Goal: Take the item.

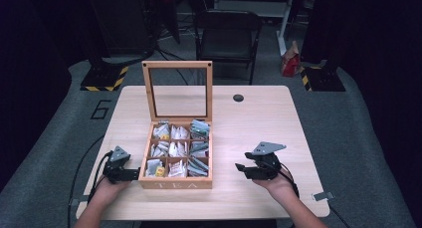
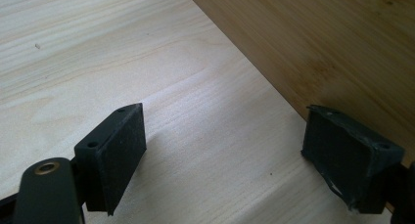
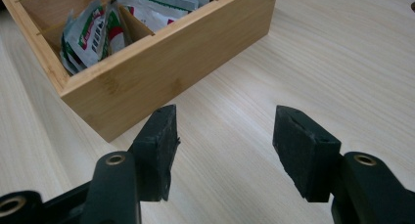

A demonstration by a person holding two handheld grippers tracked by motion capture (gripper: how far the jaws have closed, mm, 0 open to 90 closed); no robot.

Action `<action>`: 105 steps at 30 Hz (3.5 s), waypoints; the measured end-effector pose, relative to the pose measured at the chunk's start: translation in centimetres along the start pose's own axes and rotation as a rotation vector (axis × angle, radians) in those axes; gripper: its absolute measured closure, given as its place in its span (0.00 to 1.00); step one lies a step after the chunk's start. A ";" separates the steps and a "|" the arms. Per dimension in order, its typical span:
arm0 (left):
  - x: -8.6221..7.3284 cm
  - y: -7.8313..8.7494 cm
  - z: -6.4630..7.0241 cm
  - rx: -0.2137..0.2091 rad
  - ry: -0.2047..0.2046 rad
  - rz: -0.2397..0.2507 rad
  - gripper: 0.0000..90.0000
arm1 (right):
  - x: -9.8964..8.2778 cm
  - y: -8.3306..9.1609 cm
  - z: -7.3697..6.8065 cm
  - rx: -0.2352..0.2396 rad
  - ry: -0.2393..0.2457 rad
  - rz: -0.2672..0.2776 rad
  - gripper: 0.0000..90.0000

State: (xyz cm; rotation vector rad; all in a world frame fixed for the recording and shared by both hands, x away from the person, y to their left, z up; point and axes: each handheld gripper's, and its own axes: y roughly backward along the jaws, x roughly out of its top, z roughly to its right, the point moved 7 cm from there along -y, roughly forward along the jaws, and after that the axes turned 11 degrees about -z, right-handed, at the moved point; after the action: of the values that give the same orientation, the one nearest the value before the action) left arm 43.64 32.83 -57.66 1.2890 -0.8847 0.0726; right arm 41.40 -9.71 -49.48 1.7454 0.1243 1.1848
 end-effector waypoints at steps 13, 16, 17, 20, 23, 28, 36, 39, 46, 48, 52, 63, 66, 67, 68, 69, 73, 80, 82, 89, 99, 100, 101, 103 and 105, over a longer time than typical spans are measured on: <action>0.0 0.0 0.0 0.000 0.001 0.000 0.18 | 2.1 0.9 -1.1 0.036 0.019 0.011 0.48; 0.0 0.0 0.0 0.000 0.000 0.000 0.18 | 2.6 1.1 -1.4 0.040 0.020 0.012 0.48; 0.0 0.0 0.0 0.000 0.000 0.000 0.18 | 2.8 1.1 -1.4 0.039 0.028 0.013 0.48; 0.0 0.0 0.0 0.000 0.000 0.000 0.18 | 3.3 1.1 -1.7 0.047 0.034 0.014 0.48; 0.0 0.0 0.0 0.000 0.000 0.000 0.18 | 3.7 1.1 -2.0 0.050 0.051 0.014 0.49; 0.0 0.0 0.0 0.000 0.001 0.000 0.18 | 4.4 1.0 -2.5 0.067 0.059 0.012 0.50; 0.0 0.0 0.0 0.000 0.001 0.000 0.18 | 5.4 0.5 -3.3 0.082 0.075 0.023 0.51; 0.0 0.0 0.0 0.000 0.000 0.000 0.18 | 5.8 0.3 -3.6 0.086 0.086 0.026 0.51; 0.0 0.0 0.0 0.000 0.000 0.000 0.18 | 6.2 -0.3 -4.2 0.099 0.095 0.022 0.55; 0.0 0.0 0.0 0.000 0.000 0.000 0.18 | 6.3 -0.5 -4.4 0.101 0.101 0.023 0.57; 0.0 0.0 0.0 0.000 0.000 0.000 0.18 | 6.4 -1.0 -4.9 0.115 0.115 0.027 0.61; 0.0 0.0 0.0 0.000 0.000 0.000 0.18 | 6.3 -2.7 -5.9 0.134 0.141 0.003 0.70; 0.0 0.0 0.0 0.000 0.000 0.000 0.18 | 6.3 -3.1 -6.2 0.139 0.142 -0.003 0.71; 0.0 0.0 0.0 0.000 0.000 0.000 0.18 | 6.3 -3.2 -6.4 0.143 0.145 -0.005 0.72; 0.0 0.0 0.0 0.000 0.000 0.000 0.18 | 6.4 -3.4 -6.4 0.143 0.151 -0.003 0.73; 0.0 0.0 0.0 0.000 0.000 0.000 0.18 | 6.3 -3.5 -6.5 0.146 0.152 -0.004 0.74; 0.0 0.0 0.0 0.000 0.000 0.000 0.18 | 6.2 -3.9 -6.9 0.156 0.157 -0.017 0.76; 0.0 0.0 0.0 0.000 0.000 0.000 0.18 | 6.3 -4.7 -7.3 0.158 0.165 -0.026 0.78; 0.0 0.0 0.0 0.000 0.000 0.000 0.18 | 6.3 -4.9 -7.4 0.157 0.166 -0.032 0.80; 0.0 0.0 0.0 0.000 0.000 0.000 0.18 | 6.5 -5.7 -7.6 0.159 0.183 -0.043 0.87; 0.0 0.0 0.0 0.000 0.000 0.000 0.18 | 6.4 -6.3 -7.6 0.164 0.195 -0.062 0.89; 0.0 0.0 0.0 0.000 0.000 0.000 0.18 | 6.3 -6.4 -7.7 0.168 0.193 -0.064 0.89; 0.0 0.0 0.0 0.000 0.000 0.000 0.18 | 6.3 -6.5 -7.8 0.168 0.189 -0.065 0.90; 0.0 0.0 0.0 0.000 0.000 0.000 0.18 | 6.2 -6.6 -7.9 0.171 0.186 -0.074 0.90; 0.0 0.0 0.0 0.000 0.000 0.000 0.18 | 6.1 -6.7 -7.9 0.169 0.193 -0.076 0.91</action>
State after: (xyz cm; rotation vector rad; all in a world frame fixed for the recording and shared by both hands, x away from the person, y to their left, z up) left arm 43.64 32.83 -57.66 1.2889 -0.8845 0.0723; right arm 41.36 2.33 -50.28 1.7515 0.4133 1.3168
